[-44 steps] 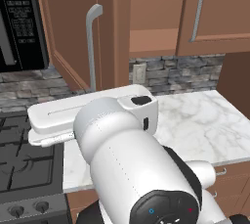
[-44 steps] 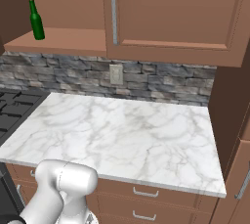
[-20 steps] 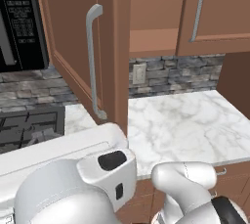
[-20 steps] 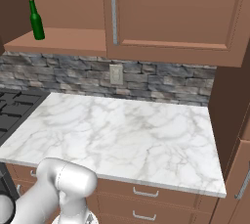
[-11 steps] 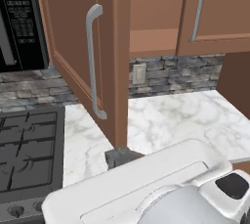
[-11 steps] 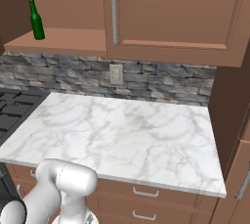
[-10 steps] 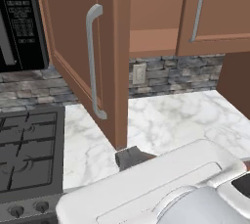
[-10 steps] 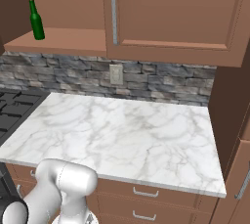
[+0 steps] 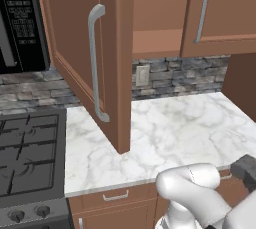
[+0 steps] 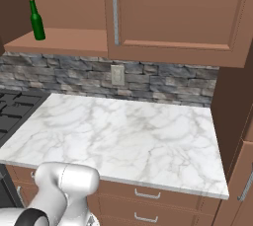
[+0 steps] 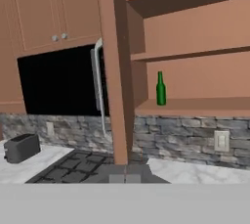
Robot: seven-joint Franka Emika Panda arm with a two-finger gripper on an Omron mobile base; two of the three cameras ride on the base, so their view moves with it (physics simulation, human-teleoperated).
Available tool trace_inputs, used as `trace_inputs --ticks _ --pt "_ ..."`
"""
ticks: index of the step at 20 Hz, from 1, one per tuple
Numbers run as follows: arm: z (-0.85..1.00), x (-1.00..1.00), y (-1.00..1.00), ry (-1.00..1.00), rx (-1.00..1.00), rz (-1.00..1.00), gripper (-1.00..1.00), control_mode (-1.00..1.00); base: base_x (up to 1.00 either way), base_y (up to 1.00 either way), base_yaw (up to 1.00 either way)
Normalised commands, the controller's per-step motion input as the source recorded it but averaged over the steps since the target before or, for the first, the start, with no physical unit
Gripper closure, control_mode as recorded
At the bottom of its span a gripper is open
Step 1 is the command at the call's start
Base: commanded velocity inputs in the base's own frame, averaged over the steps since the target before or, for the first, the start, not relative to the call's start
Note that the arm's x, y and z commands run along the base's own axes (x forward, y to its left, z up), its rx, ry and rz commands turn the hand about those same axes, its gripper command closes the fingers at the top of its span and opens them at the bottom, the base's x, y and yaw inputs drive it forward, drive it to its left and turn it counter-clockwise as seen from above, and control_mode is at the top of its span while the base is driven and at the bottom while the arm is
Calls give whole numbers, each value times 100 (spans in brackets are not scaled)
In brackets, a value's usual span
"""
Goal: Get the candle and the beer from the cabinet and move them to the dining counter.
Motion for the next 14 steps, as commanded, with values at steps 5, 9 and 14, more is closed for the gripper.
trace_inputs --ticks 5,9,14 --pt "3 3 -100 0 3 8 100 -100 0 0 0" --pt "2 45 -95 0 8 14 100 -100 0 0 0" --pt "0 83 -77 0 11 24 100 -100 0 0 0"
